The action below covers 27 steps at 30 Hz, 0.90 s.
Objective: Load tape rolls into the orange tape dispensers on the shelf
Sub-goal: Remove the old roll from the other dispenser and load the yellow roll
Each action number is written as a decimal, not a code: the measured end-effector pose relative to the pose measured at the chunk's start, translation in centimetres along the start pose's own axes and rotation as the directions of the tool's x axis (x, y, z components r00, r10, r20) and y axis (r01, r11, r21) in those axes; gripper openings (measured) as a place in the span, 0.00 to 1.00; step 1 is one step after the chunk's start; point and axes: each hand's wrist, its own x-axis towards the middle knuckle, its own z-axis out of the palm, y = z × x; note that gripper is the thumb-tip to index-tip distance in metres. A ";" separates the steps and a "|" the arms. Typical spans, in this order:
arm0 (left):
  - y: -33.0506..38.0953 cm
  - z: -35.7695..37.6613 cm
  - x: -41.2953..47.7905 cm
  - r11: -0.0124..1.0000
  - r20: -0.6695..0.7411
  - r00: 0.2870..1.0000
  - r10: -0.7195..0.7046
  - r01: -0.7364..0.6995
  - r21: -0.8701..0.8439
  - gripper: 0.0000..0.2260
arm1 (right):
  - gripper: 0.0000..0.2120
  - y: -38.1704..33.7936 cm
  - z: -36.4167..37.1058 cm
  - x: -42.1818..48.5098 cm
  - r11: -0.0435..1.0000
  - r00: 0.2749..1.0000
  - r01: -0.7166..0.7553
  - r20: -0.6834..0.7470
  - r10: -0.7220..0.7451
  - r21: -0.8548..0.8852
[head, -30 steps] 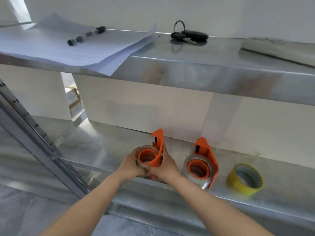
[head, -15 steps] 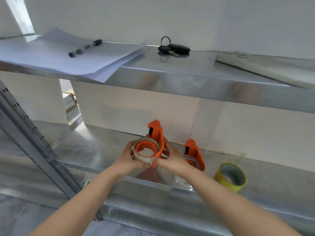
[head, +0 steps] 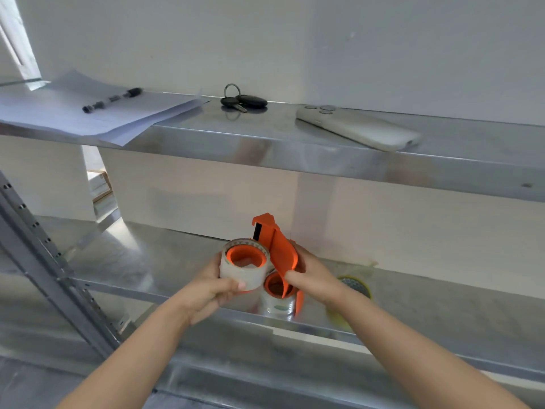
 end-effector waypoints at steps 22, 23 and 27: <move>-3.0 7.6 -1.1 0.634 0.054 0.980 -0.192 0.166 -0.756 0.25 | 0.37 -0.1 -1.5 -7.3 0.828 0.843 0.266 -0.297 -0.448 -0.494; -3.0 8.0 -1.0 0.668 0.015 0.983 -0.185 0.137 -0.731 0.24 | 0.37 -0.4 -0.6 -7.6 0.768 0.808 0.309 -0.271 -0.523 -0.561; -3.4 9.4 -0.7 0.775 -0.026 0.980 -0.197 0.140 -0.616 0.21 | 0.42 -0.7 2.0 -7.4 0.801 0.883 0.215 -0.239 -0.404 -0.559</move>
